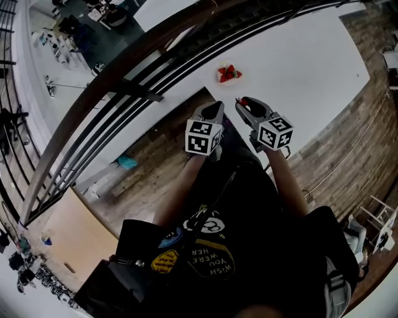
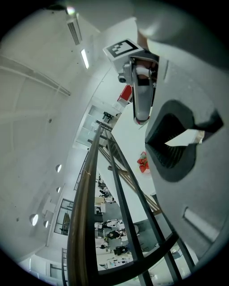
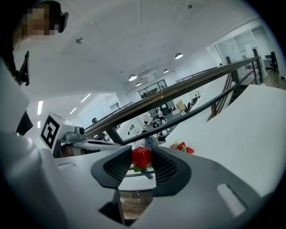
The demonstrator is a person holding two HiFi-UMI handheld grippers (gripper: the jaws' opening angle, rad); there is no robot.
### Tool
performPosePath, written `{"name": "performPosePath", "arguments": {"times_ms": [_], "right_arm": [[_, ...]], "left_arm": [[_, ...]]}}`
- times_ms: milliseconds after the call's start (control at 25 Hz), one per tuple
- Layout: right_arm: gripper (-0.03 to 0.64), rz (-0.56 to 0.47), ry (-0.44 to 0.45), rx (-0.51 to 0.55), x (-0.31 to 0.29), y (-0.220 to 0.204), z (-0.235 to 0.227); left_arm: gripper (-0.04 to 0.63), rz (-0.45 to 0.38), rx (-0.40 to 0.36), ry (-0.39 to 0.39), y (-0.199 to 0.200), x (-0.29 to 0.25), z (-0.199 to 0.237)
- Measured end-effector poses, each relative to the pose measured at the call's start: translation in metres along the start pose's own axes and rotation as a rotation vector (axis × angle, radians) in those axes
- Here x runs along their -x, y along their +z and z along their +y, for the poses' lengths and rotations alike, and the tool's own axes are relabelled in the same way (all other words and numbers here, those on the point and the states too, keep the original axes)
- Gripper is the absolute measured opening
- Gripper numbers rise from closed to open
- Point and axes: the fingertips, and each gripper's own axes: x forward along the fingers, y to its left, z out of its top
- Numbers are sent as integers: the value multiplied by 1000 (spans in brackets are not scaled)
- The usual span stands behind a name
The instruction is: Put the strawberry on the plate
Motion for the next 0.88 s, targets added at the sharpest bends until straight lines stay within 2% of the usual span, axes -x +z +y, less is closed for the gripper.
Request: {"name": "performPosePath", "arguments": {"times_ms": [440,680,880], "right_arm": [[140,41,-22,36,-22,-7,-24],[140,68,-44,54,-39,-13,-43],[140,89,-56,62,-51,-18,-54]], "left_arm": [[2,22,16,-31,-7,-25,6],[0,39,37,-16,-13,-40,20],[0,59,14,-3,-15,-49,30]]}}
